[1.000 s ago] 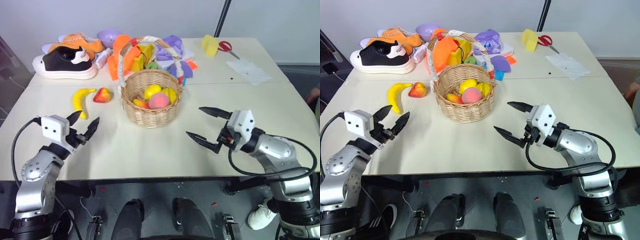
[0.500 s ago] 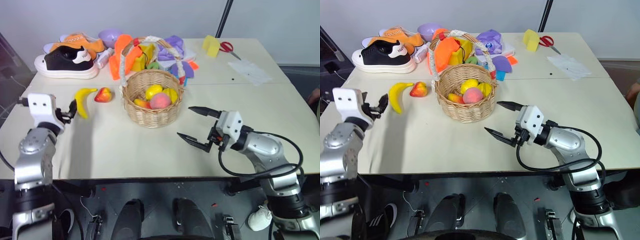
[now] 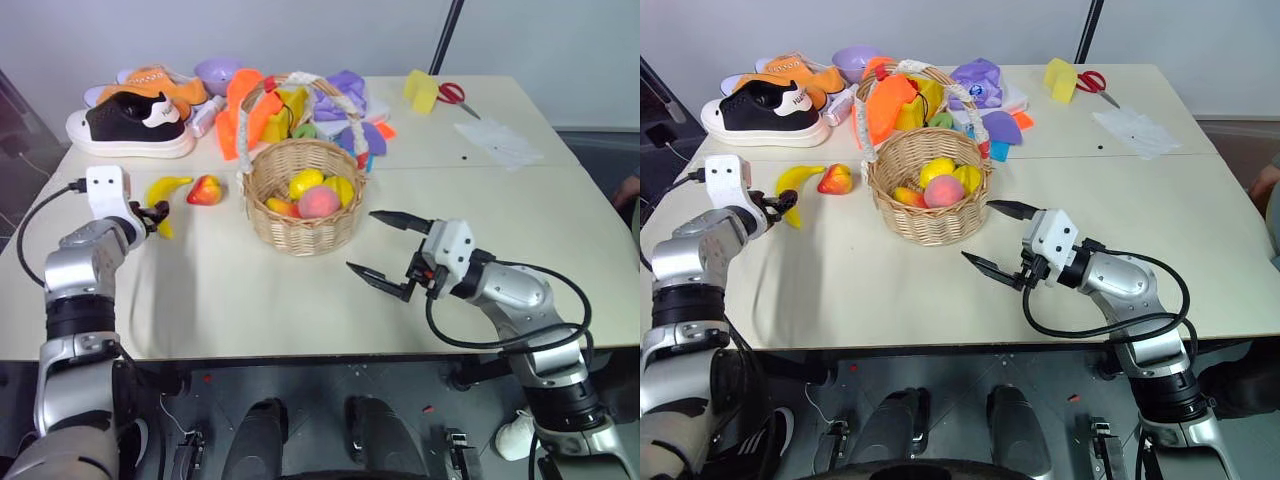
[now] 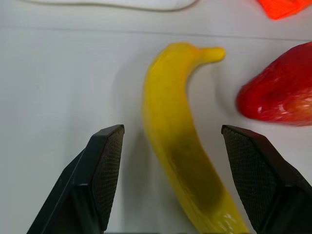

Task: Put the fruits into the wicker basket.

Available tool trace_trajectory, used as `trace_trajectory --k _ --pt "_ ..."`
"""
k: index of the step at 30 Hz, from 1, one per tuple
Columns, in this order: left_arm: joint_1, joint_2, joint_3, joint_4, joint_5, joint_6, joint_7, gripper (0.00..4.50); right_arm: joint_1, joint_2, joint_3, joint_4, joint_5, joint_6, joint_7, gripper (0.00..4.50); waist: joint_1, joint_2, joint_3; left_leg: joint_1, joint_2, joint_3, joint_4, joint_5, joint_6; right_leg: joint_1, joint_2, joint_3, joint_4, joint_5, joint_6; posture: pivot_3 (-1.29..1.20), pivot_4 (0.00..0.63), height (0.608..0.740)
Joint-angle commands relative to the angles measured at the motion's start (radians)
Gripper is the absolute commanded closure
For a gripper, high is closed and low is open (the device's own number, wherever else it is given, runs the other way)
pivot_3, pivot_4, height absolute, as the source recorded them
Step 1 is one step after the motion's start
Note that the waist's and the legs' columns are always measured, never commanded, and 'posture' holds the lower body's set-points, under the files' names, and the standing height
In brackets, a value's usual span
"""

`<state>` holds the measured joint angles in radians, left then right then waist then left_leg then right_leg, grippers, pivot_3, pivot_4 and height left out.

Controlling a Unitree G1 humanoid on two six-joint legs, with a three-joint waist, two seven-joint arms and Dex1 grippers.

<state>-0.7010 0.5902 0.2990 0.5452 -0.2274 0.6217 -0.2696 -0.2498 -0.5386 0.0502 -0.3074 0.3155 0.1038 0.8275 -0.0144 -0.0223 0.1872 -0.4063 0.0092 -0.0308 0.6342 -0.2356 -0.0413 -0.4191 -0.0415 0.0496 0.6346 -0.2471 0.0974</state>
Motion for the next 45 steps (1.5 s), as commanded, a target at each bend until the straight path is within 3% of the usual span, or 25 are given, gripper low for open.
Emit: trace_trajectory --k 1,5,8,12,13,19,23,28,33,36,42,45 --pt "-0.031 0.006 0.006 0.051 0.002 -0.027 -0.008 1.08 0.006 -0.002 -0.017 -0.047 0.002 -0.001 -0.015 0.05 0.000 0.000 0.000 0.000 0.000 0.000 0.000 0.000 0.000 0.000 0.000 0.000 0.000 0.000 0.000 0.00 0.150 0.740" --pt "-0.061 -0.017 0.000 0.113 0.008 -0.055 0.005 1.08 0.006 -0.001 -0.013 -0.050 0.002 0.000 -0.023 0.05 0.001 0.000 0.000 0.000 -0.001 0.000 0.000 0.000 0.000 0.000 -0.001 0.000 0.001 0.000 0.000 0.00 0.150 0.740" --pt "-0.074 -0.028 -0.002 0.139 0.008 -0.059 0.011 1.91 0.002 0.002 -0.010 -0.051 0.003 0.004 -0.030 0.00 0.001 0.000 0.000 0.000 -0.001 0.000 0.001 0.000 0.000 0.000 -0.001 0.000 0.001 0.000 0.001 0.00 0.150 0.740" --pt "-0.067 -0.022 -0.007 0.135 0.017 -0.065 0.020 3.82 -0.001 0.002 -0.009 -0.049 0.002 0.003 -0.034 0.00 0.001 0.000 0.000 0.000 -0.001 0.000 0.001 0.000 0.000 0.000 -0.001 0.000 0.002 0.000 0.001 0.00 0.150 0.740" --pt "-0.061 -0.019 -0.002 0.126 0.020 -0.073 0.033 4.01 -0.002 0.005 -0.011 -0.049 0.007 0.008 -0.038 0.00 0.001 0.000 0.000 0.000 -0.001 0.000 0.001 0.000 0.000 0.000 -0.001 0.000 0.002 0.000 0.001 0.00 0.150 0.740" --pt "0.025 -0.015 0.101 -0.084 0.036 -0.164 0.226 4.01 0.001 0.000 -0.018 -0.047 0.008 0.008 -0.041 0.00 -0.003 -0.001 0.000 0.000 0.000 0.000 0.002 0.000 0.000 -0.001 -0.001 0.000 0.003 0.001 0.001 0.00 0.150 0.740" --pt "0.169 -0.020 0.100 -0.358 0.021 -0.120 0.204 4.01 0.003 0.003 -0.030 -0.044 0.016 0.009 -0.047 0.00 0.001 -0.001 0.000 0.000 0.000 0.000 0.001 0.000 0.000 -0.002 -0.002 0.001 0.005 0.001 0.001 0.00 0.150 0.740" --pt "0.417 -0.050 0.138 -0.773 -0.223 -0.059 -0.022 4.01 -0.007 0.023 -0.069 -0.019 0.052 0.013 -0.068 0.00 0.004 -0.002 -0.001 -0.001 0.001 0.000 0.002 0.000 -0.001 -0.001 -0.005 0.001 0.005 0.000 0.001 0.00 0.150 0.740" --pt "0.597 -0.002 0.148 -0.994 -0.495 0.044 -0.267 4.01 -0.030 0.034 -0.067 0.002 0.055 0.011 -0.071 0.00 -0.001 -0.003 -0.001 0.000 0.002 0.001 0.002 0.000 -0.001 -0.001 -0.004 0.001 0.005 0.000 0.000 0.00 0.150 0.740" --pt "0.572 0.000 0.087 -1.028 -0.544 0.086 -0.276 4.01 -0.041 0.041 -0.059 0.010 0.049 0.011 -0.072 0.00 0.002 -0.003 -0.002 0.001 0.001 0.001 0.003 0.000 -0.001 0.000 -0.002 0.001 0.006 -0.002 -0.003 0.00 0.150 0.740" --pt "0.311 -0.176 -0.090 -0.932 -0.426 0.101 -0.051 4.01 -0.031 0.044 -0.053 -0.005 0.035 0.015 -0.084 0.00 0.002 -0.003 -0.002 0.000 -0.001 -0.001 0.011 0.000 -0.001 0.007 -0.002 -0.001 0.003 0.000 0.000 0.00 0.150 0.740" --pt "0.217 -0.207 -0.132 -0.882 -0.387 0.132 0.009 4.01 -0.017 0.046 -0.055 -0.023 0.031 0.021 -0.100 0.00 -0.001 -0.003 -0.002 0.000 -0.001 -0.001 0.011 0.000 0.000 0.007 -0.002 -0.001 0.001 0.000 0.000 0.00 0.150 0.740"
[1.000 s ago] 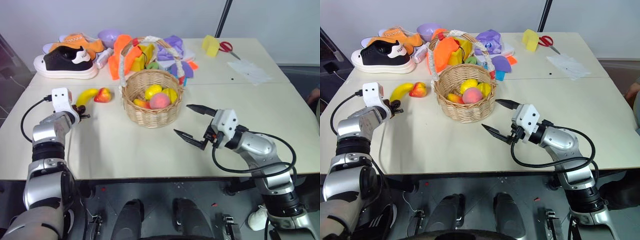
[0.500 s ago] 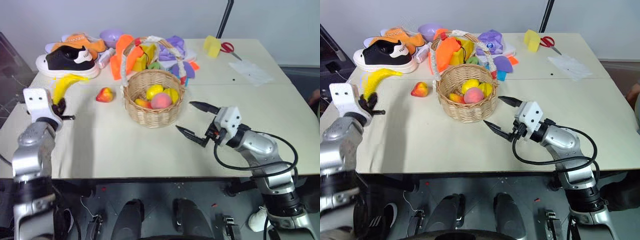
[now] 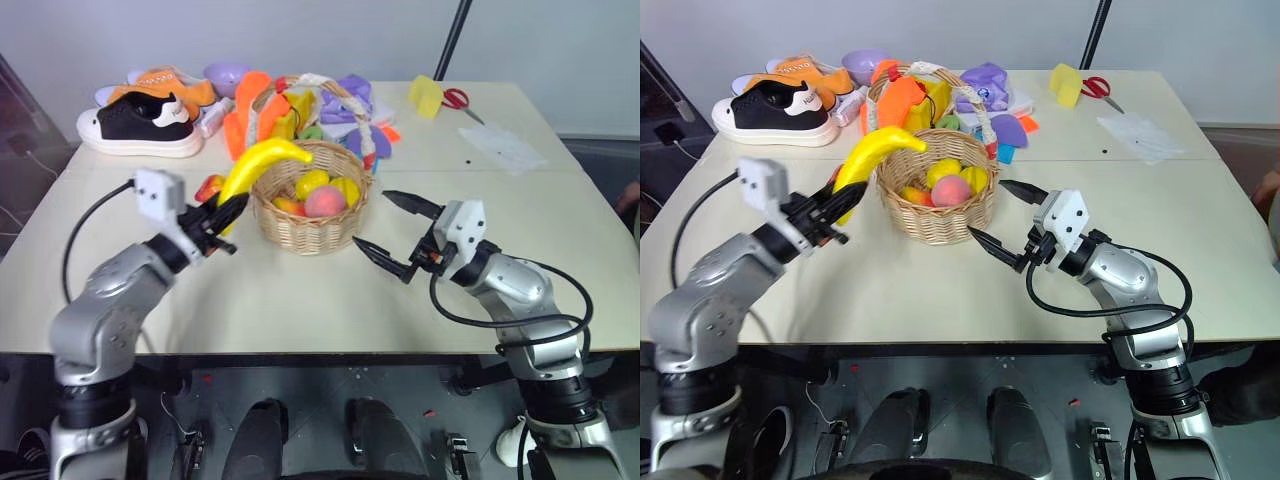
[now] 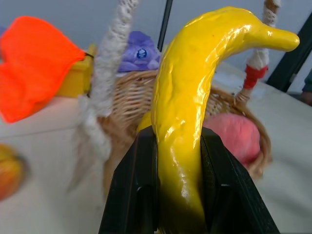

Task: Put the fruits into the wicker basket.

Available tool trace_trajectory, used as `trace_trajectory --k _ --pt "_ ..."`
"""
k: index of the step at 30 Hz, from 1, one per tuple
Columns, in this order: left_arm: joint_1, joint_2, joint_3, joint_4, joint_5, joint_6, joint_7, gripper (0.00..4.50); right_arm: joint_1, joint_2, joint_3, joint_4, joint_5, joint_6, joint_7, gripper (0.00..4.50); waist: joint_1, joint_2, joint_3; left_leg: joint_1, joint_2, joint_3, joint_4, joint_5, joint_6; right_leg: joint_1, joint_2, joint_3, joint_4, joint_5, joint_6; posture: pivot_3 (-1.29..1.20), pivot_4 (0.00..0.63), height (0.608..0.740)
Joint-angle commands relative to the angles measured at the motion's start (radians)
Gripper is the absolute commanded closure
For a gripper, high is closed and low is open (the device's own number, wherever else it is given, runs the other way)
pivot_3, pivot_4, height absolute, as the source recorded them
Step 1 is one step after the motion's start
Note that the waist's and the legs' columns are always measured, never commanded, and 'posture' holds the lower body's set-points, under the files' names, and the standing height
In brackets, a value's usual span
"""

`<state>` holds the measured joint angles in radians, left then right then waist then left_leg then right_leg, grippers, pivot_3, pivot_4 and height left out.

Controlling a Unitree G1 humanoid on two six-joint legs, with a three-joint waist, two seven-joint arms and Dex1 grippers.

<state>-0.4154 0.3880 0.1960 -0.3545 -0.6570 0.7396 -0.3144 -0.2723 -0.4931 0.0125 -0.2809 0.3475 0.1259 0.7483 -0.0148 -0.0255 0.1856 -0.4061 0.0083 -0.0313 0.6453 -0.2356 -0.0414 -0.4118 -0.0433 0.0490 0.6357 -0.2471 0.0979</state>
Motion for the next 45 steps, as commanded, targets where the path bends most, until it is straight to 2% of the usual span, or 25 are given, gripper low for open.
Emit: trace_trajectory --k 1,9,11,12,17,23,29,32,36,39,40,45 --pt "-0.097 -0.017 -0.032 0.042 0.048 0.021 0.071 4.01 0.008 0.000 -0.017 -0.053 -0.005 0.000 -0.025 0.00 0.000 0.000 0.000 0.000 0.000 0.000 0.000 0.000 0.000 0.000 0.000 0.000 0.000 0.000 0.000 0.00 0.150 0.740" --pt "-0.292 -0.109 -0.099 0.275 0.143 0.003 0.121 4.01 0.003 0.015 -0.009 -0.058 -0.015 0.001 -0.056 0.00 0.002 0.000 0.000 0.001 0.000 -0.001 0.000 0.000 0.000 0.001 0.001 0.000 0.000 0.000 0.001 0.00 0.150 0.740" --pt "-0.302 -0.134 -0.102 0.290 0.145 -0.015 0.107 3.00 0.002 0.017 -0.005 -0.059 -0.018 0.001 -0.060 0.00 0.002 0.000 0.000 0.000 0.000 -0.001 0.000 0.000 0.000 0.000 0.001 0.000 0.000 0.000 0.001 0.00 0.150 0.740" --pt "-0.302 -0.141 -0.108 0.283 0.144 -0.025 0.095 2.83 0.001 0.017 -0.003 -0.061 -0.018 0.002 -0.061 0.00 0.002 0.000 0.000 0.000 0.000 -0.001 0.000 0.000 0.000 0.000 0.001 0.000 0.000 0.000 0.001 0.00 0.150 0.740" --pt "-0.272 -0.159 -0.083 0.226 0.130 -0.020 0.089 0.43 0.002 0.016 -0.006 -0.064 -0.014 0.010 -0.064 0.00 0.000 0.000 0.000 0.000 0.000 -0.001 0.000 0.000 0.000 0.000 0.001 0.000 0.000 0.000 0.001 0.00 0.150 0.740" --pt "-0.138 -0.096 -0.025 -0.004 0.052 0.048 0.070 0.43 0.003 0.010 -0.011 -0.053 -0.008 0.012 -0.051 0.00 -0.003 0.000 0.000 0.000 0.001 -0.001 -0.001 0.000 0.000 0.000 0.001 0.000 0.000 0.000 0.001 0.00 0.150 0.740" --pt "0.062 0.042 0.100 -0.123 -0.004 0.031 -0.023 0.43 -0.023 0.016 -0.008 -0.025 -0.006 0.002 -0.036 0.00 0.000 0.000 0.000 0.001 0.001 -0.001 0.000 0.000 0.000 0.000 0.001 0.000 0.000 0.000 0.000 0.00 0.150 0.740" --pt "0.206 0.107 0.221 -0.105 0.023 -0.074 -0.091 0.43 -0.023 0.012 -0.020 -0.018 0.007 -0.004 -0.020 0.00 -0.005 0.001 0.000 0.001 0.001 0.001 -0.001 0.000 0.000 0.000 0.000 0.000 0.000 -0.001 -0.001 0.00 0.150 0.740" --pt "0.320 0.135 0.264 -0.031 0.077 -0.179 -0.131 0.43 -0.011 0.003 -0.014 -0.019 0.030 0.001 0.021 0.00 0.007 0.001 0.000 0.001 0.002 0.000 -0.002 0.000 0.000 0.001 0.001 0.000 -0.001 -0.002 -0.004 0.00 0.150 0.740" --pt "0.366 0.128 0.269 -0.016 0.100 -0.258 -0.160 0.43 -0.026 0.009 -0.010 -0.006 0.024 0.001 0.023 0.00 0.006 0.000 0.000 0.001 0.002 0.000 -0.001 0.000 0.000 0.003 -0.001 0.000 -0.005 -0.002 -0.004 0.00 0.150 0.740" --pt "0.383 0.135 0.255 0.000 0.154 -0.306 -0.153 0.43 -0.033 0.011 -0.009 0.000 0.021 0.001 0.022 0.00 0.005 0.000 0.000 0.000 0.002 0.001 0.000 0.000 0.000 0.003 -0.002 0.000 -0.005 -0.002 -0.004 0.00 0.150 0.740" --pt "0.327 0.121 0.246 0.079 0.199 -0.347 -0.095 0.43 -0.032 0.020 0.006 -0.012 0.024 0.013 0.026 0.00 0.002 0.001 0.000 0.001 0.002 0.001 -0.001 0.000 0.000 0.003 -0.001 0.000 -0.005 -0.002 -0.004 0.00 0.150 0.740"
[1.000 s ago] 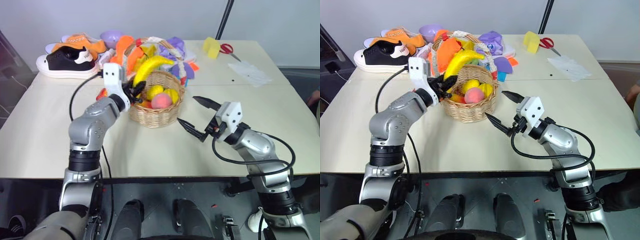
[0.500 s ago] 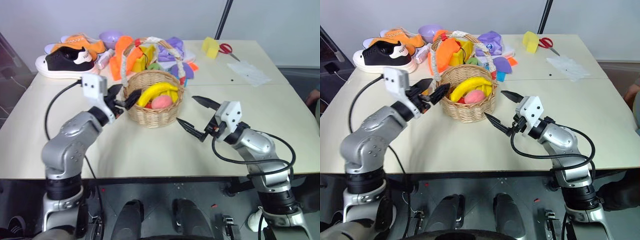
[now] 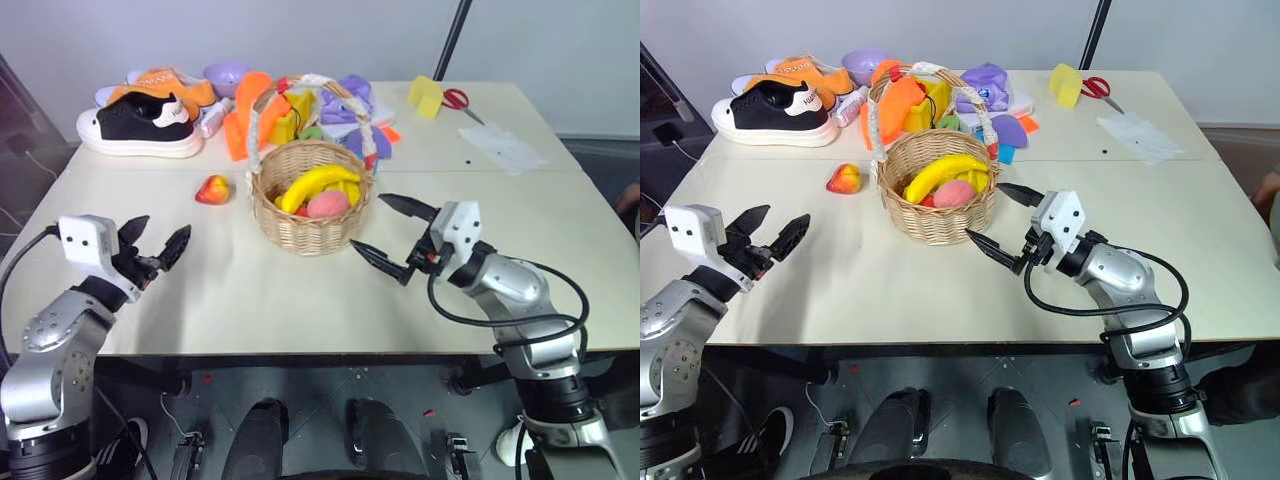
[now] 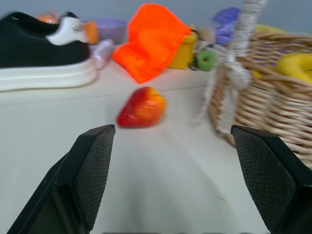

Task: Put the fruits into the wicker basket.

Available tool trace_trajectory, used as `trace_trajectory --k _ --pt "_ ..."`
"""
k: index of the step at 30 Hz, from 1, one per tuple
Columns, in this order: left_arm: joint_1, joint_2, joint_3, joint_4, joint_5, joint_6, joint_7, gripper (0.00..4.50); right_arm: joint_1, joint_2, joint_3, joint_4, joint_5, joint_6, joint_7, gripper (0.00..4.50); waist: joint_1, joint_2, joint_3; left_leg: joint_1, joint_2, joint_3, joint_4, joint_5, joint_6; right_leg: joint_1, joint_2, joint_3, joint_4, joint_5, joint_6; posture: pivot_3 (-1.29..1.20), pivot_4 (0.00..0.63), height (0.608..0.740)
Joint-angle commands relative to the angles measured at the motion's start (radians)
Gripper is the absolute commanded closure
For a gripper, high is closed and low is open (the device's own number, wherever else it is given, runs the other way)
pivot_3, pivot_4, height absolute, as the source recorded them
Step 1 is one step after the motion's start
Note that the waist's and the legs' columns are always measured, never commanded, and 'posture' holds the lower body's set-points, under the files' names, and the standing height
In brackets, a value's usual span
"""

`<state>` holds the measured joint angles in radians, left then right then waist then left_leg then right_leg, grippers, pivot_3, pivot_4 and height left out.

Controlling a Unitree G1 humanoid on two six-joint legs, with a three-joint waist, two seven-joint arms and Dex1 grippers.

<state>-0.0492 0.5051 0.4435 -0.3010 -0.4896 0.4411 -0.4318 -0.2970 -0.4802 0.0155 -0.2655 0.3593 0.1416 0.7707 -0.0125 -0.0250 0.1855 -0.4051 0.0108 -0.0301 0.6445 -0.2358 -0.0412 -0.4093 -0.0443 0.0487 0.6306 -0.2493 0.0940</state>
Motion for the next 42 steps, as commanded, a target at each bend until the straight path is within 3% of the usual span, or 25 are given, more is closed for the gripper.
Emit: trace_trajectory --k 1,7,9,13,19,25,38,39,42 --pt "-0.063 0.007 -0.008 0.051 0.042 -0.057 0.026 0.43 -0.008 0.006 0.004 -0.025 0.008 -0.005 0.006 0.00 0.001 0.000 0.000 0.000 0.000 0.000 0.000 0.000 0.000 0.000 0.000 0.000 0.000 0.000 0.000 0.00 0.150 0.740" --pt "-0.317 -0.004 -0.102 0.305 0.143 -0.090 0.096 0.43 -0.015 0.017 0.013 -0.031 0.001 -0.004 -0.007 0.00 0.003 0.000 0.000 -0.001 -0.002 0.000 0.001 0.000 0.000 0.000 -0.001 -0.001 0.000 0.001 0.003 0.00 0.150 0.740" --pt "-0.444 0.016 -0.169 0.469 0.226 -0.079 0.126 0.43 -0.009 0.023 0.021 -0.037 -0.003 -0.004 -0.013 0.00 0.003 0.000 0.000 -0.001 -0.003 0.000 0.001 0.000 0.000 0.000 -0.001 -0.001 0.000 0.002 0.004 0.00 0.150 0.740" --pt "-0.661 0.006 -0.206 0.727 0.237 -0.117 0.072 0.43 -0.008 0.033 0.022 -0.043 -0.008 -0.006 -0.032 0.00 0.001 -0.001 0.000 -0.001 -0.003 -0.002 0.001 0.000 0.000 0.000 0.000 -0.002 0.001 0.003 0.006 0.00 0.150 0.740" --pt "-0.932 -0.023 -0.255 1.221 0.333 -0.308 0.088 0.43 0.010 0.036 0.022 -0.071 -0.010 0.001 -0.054 0.00 -0.002 -0.001 0.000 -0.002 -0.003 -0.001 0.000 -0.001 0.001 -0.002 0.001 -0.002 0.001 0.005 0.008 0.00 0.150 0.740" --pt "-1.010 -0.060 -0.274 1.417 0.367 -0.298 0.072 0.43 0.028 0.020 0.011 -0.100 -0.011 0.011 -0.067 0.00 -0.002 -0.001 0.000 -0.003 -0.004 -0.001 0.001 -0.001 0.002 -0.002 0.000 -0.002 0.001 0.005 0.009 0.00 0.150 0.740" --pt "-1.049 -0.075 -0.282 1.527 0.410 -0.300 0.064 0.43 0.027 0.015 0.007 -0.114 -0.009 0.027 -0.079 0.00 -0.001 -0.001 0.001 -0.003 -0.004 -0.002 0.001 -0.001 0.002 -0.002 0.000 -0.002 0.001 0.005 0.010 0.00 0.150 0.740" --pt "-1.049 -0.075 -0.284 1.529 0.415 -0.303 0.065 0.96 0.028 0.014 0.008 -0.115 -0.009 0.027 -0.079 0.00 -0.001 -0.001 0.001 -0.003 -0.004 -0.002 0.001 -0.001 0.002 -0.002 0.000 -0.002 0.001 0.005 0.010 0.00 0.150 0.740" --pt "-1.049 -0.076 -0.280 1.528 0.419 -0.316 0.071 2.02 0.028 0.012 0.005 -0.114 -0.008 0.029 -0.080 0.00 0.000 -0.001 0.000 -0.002 -0.004 -0.001 0.001 -0.001 0.002 -0.002 0.000 -0.002 0.001 0.005 0.010 0.00 0.150 0.740"
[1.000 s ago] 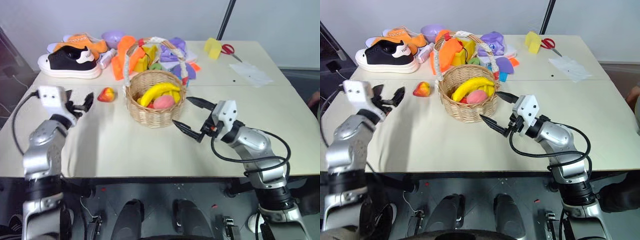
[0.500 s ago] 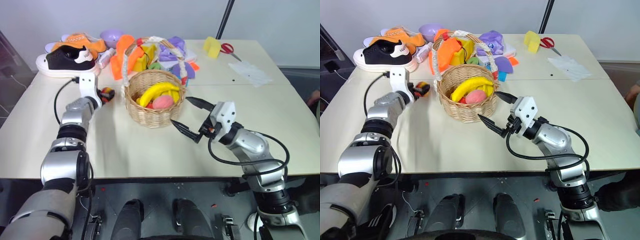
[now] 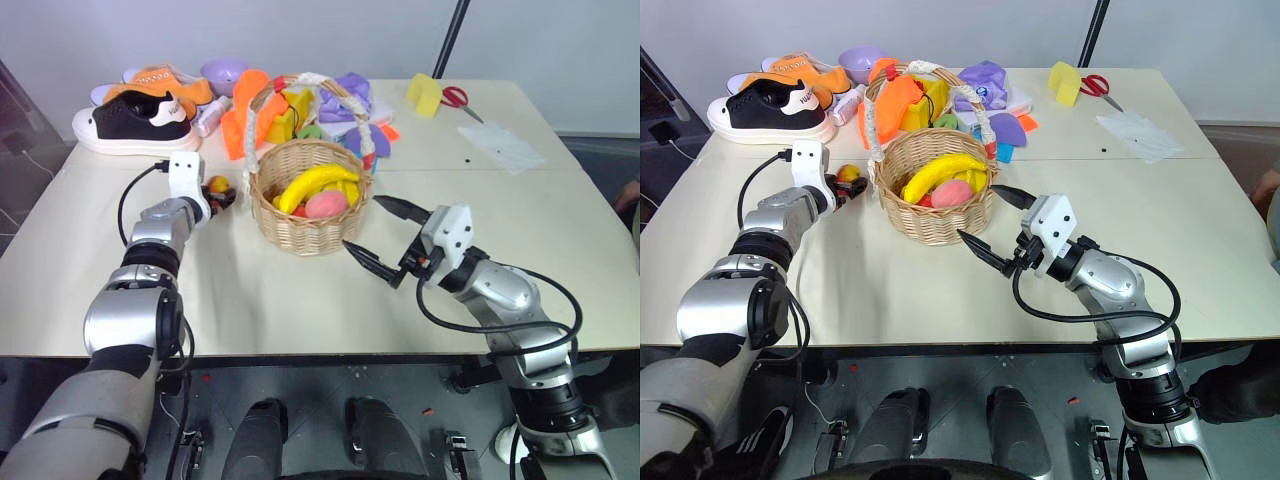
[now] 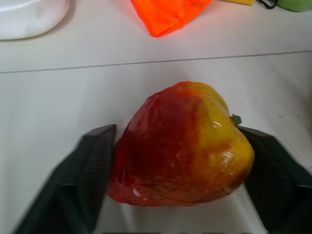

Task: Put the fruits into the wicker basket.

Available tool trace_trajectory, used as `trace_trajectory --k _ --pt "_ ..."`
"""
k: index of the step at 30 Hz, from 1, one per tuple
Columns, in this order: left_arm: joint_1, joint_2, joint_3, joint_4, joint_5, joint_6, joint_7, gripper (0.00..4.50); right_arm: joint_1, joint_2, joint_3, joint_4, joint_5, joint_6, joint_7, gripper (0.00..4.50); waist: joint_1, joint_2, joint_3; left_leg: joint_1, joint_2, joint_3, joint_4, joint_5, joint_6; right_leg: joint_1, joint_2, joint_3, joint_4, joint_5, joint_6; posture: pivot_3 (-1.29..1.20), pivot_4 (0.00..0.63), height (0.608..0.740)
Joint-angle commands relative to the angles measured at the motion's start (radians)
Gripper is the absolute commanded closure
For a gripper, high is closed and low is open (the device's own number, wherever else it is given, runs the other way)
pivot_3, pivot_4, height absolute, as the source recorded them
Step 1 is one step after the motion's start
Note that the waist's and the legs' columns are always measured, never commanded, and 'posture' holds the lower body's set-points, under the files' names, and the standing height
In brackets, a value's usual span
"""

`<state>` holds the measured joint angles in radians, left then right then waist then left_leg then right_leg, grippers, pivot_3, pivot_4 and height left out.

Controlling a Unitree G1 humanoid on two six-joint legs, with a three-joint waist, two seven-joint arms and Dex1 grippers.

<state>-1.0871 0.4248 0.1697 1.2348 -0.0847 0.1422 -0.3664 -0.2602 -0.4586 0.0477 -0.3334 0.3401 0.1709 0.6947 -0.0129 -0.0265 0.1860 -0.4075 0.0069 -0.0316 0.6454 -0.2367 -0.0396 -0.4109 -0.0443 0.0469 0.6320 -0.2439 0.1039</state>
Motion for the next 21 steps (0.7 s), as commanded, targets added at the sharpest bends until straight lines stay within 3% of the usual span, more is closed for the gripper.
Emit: trace_trajectory --k 1,7,11,16,21 --pt "-0.013 0.004 -0.006 -0.010 0.015 -0.020 0.004 2.23 -0.009 -0.011 -0.027 -0.045 0.009 -0.002 -0.002 0.00 0.000 0.000 0.000 0.000 0.000 0.000 0.000 0.000 0.000 0.000 0.000 0.000 0.000 0.000 0.000 0.00 0.150 0.740" --pt "0.007 0.029 0.010 -0.074 0.003 -0.017 -0.014 2.23 -0.011 -0.013 -0.029 -0.037 0.009 -0.008 -0.001 0.00 0.000 0.000 0.000 0.000 0.000 0.000 0.000 0.000 0.000 0.000 0.000 0.000 0.000 0.000 0.000 0.00 0.150 0.740" --pt "0.088 0.059 0.033 -0.275 -0.036 0.053 -0.041 2.23 -0.011 -0.014 -0.033 -0.038 0.011 -0.008 -0.001 0.00 -0.003 0.000 0.000 0.000 0.000 0.000 0.000 0.000 0.000 0.000 0.000 0.000 0.000 0.000 0.000 0.00 0.150 0.740" --pt "0.394 0.147 0.054 -0.992 -0.193 0.445 -0.151 2.23 -0.008 -0.017 -0.042 -0.029 0.012 -0.016 0.003 0.00 -0.008 0.000 0.000 -0.001 0.002 0.001 -0.001 0.000 0.000 -0.002 0.000 0.001 0.001 0.000 0.000 0.00 0.150 0.740" --pt "0.658 0.227 0.190 -1.515 -0.465 0.616 -0.279 2.23 -0.011 0.000 -0.088 -0.017 0.054 -0.022 -0.008 0.00 -0.001 0.001 0.000 0.000 0.006 0.000 -0.002 0.000 0.000 -0.002 -0.001 0.001 0.001 0.000 -0.001 0.00 0.150 0.740"
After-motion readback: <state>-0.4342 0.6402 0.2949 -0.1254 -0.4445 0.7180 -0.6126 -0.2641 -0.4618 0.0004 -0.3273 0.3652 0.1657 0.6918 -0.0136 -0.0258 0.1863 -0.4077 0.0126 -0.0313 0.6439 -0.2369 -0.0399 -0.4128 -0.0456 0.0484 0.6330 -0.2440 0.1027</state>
